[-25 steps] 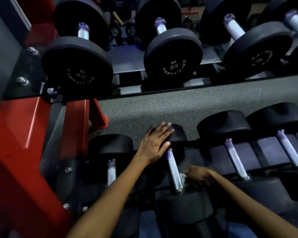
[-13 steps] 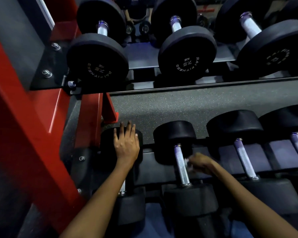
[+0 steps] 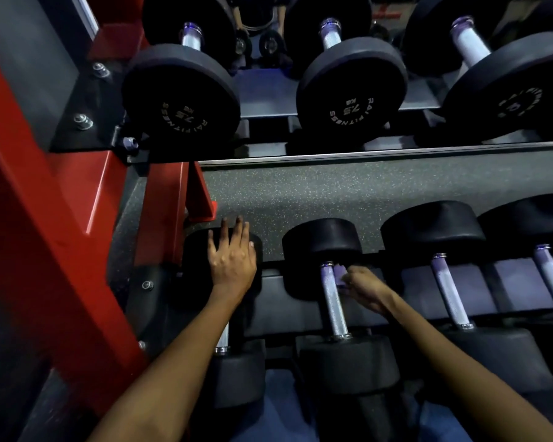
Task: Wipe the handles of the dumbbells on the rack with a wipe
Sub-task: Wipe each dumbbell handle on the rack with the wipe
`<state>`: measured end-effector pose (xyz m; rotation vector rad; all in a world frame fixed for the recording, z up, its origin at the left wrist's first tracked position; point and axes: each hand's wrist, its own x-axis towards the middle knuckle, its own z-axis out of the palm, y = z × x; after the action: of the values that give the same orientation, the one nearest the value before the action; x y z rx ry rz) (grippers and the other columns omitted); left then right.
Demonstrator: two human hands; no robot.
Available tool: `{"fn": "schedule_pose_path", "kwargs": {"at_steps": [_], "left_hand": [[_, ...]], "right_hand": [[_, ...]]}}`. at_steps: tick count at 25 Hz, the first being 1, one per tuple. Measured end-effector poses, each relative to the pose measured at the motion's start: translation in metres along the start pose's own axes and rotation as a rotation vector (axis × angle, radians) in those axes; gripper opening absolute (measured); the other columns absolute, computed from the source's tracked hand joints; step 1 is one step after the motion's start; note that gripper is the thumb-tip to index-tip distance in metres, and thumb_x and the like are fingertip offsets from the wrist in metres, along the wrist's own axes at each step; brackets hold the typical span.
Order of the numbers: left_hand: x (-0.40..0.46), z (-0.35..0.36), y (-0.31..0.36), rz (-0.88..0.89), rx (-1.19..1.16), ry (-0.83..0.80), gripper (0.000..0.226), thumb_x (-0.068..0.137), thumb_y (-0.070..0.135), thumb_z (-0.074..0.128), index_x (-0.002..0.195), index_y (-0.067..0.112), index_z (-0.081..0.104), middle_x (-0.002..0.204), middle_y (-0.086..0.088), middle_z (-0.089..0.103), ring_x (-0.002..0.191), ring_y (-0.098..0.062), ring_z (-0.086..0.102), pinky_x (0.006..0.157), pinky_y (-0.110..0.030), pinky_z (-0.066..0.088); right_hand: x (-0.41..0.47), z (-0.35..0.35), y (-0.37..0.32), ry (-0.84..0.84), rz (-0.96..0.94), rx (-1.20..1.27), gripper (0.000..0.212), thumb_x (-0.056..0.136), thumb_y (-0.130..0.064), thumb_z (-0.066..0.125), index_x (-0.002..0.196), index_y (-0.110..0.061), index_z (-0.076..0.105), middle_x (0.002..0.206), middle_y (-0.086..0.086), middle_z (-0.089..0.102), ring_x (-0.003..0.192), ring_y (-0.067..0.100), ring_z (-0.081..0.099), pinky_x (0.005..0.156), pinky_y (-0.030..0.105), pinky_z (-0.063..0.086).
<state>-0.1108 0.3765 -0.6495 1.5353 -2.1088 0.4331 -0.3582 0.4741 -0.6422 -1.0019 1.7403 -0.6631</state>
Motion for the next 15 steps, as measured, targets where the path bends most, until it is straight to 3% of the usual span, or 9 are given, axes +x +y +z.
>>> {"fn": "schedule_pose_path", "kwargs": {"at_steps": [2, 4, 7, 9, 11, 13, 14, 15], "left_hand": [[0.001, 0.002, 0.000, 0.000, -0.018, 0.023, 0.048, 0.093, 0.027, 0.034, 0.131, 0.010, 0.059, 0.138, -0.004, 0.056, 0.130, -0.031, 0.049, 0.108, -0.053, 0.026], [0.000, 0.004, 0.000, -0.008, -0.024, 0.048, 0.047, 0.093, 0.027, 0.036, 0.130, 0.010, 0.060, 0.137, -0.004, 0.057, 0.129, -0.032, 0.050, 0.108, -0.051, 0.023], [0.001, 0.005, 0.000, -0.006, -0.043, 0.050, 0.046, 0.093, 0.027, 0.036, 0.129, 0.010, 0.061, 0.136, -0.003, 0.058, 0.129, -0.031, 0.050, 0.108, -0.050, 0.022], [-0.001, 0.004, -0.001, -0.002, -0.043, 0.044, 0.046, 0.094, 0.027, 0.036, 0.129, 0.010, 0.061, 0.137, -0.003, 0.058, 0.129, -0.031, 0.050, 0.108, -0.050, 0.023], [0.000, 0.004, 0.000, -0.007, -0.048, 0.044, 0.046, 0.094, 0.027, 0.036, 0.130, 0.010, 0.060, 0.138, -0.003, 0.057, 0.129, -0.031, 0.050, 0.109, -0.050, 0.022], [-0.001, 0.005, 0.001, -0.019, -0.065, 0.046, 0.046, 0.094, 0.027, 0.036, 0.129, 0.010, 0.061, 0.138, -0.002, 0.057, 0.129, -0.031, 0.051, 0.108, -0.049, 0.022], [-0.001, 0.005, 0.002, -0.025, -0.064, 0.049, 0.046, 0.094, 0.026, 0.036, 0.128, 0.010, 0.061, 0.137, -0.002, 0.057, 0.128, -0.031, 0.051, 0.108, -0.049, 0.023], [0.001, 0.004, 0.002, -0.025, -0.061, 0.048, 0.046, 0.093, 0.026, 0.036, 0.128, 0.010, 0.062, 0.137, -0.002, 0.058, 0.127, -0.031, 0.052, 0.107, -0.048, 0.023]], "right_hand": [[-0.019, -0.008, 0.015, -0.193, 0.028, -0.310, 0.034, 0.089, 0.009, 0.042, 0.062, -0.011, 0.050, 0.052, -0.001, 0.052, 0.048, 0.007, 0.053, 0.045, 0.013, 0.042], [-0.025, -0.015, 0.021, -0.265, 0.088, -0.585, 0.022, 0.091, -0.003, 0.052, 0.070, -0.007, 0.059, 0.056, -0.001, 0.054, 0.059, 0.012, 0.057, 0.052, 0.015, 0.040], [-0.018, -0.008, -0.005, 0.281, -0.215, -0.459, 0.011, 0.086, -0.008, 0.062, 0.078, -0.001, 0.065, 0.062, 0.003, 0.052, 0.061, 0.011, 0.050, 0.052, 0.017, 0.033], [-0.020, 0.002, -0.012, 0.431, -0.393, -0.371, 0.009, 0.081, -0.005, 0.066, 0.075, 0.001, 0.064, 0.066, 0.009, 0.056, 0.064, 0.020, 0.053, 0.058, 0.027, 0.034], [-0.030, 0.004, -0.001, 0.267, -0.382, -0.504, 0.012, 0.079, -0.012, 0.071, 0.085, -0.001, 0.070, 0.080, 0.015, 0.065, 0.076, 0.023, 0.060, 0.063, 0.026, 0.035], [-0.045, -0.003, 0.013, -0.031, -0.199, -0.723, 0.017, 0.081, -0.016, 0.071, 0.093, -0.005, 0.072, 0.088, 0.014, 0.070, 0.079, 0.014, 0.062, 0.058, 0.018, 0.034], [-0.044, -0.005, 0.020, -0.060, -0.168, -0.729, 0.015, 0.081, -0.016, 0.071, 0.089, -0.004, 0.072, 0.083, 0.015, 0.070, 0.075, 0.012, 0.060, 0.054, 0.017, 0.034], [-0.040, -0.004, 0.017, 0.025, -0.201, -0.653, 0.013, 0.080, -0.014, 0.071, 0.083, -0.002, 0.071, 0.075, 0.015, 0.068, 0.070, 0.012, 0.059, 0.052, 0.017, 0.035]]}}
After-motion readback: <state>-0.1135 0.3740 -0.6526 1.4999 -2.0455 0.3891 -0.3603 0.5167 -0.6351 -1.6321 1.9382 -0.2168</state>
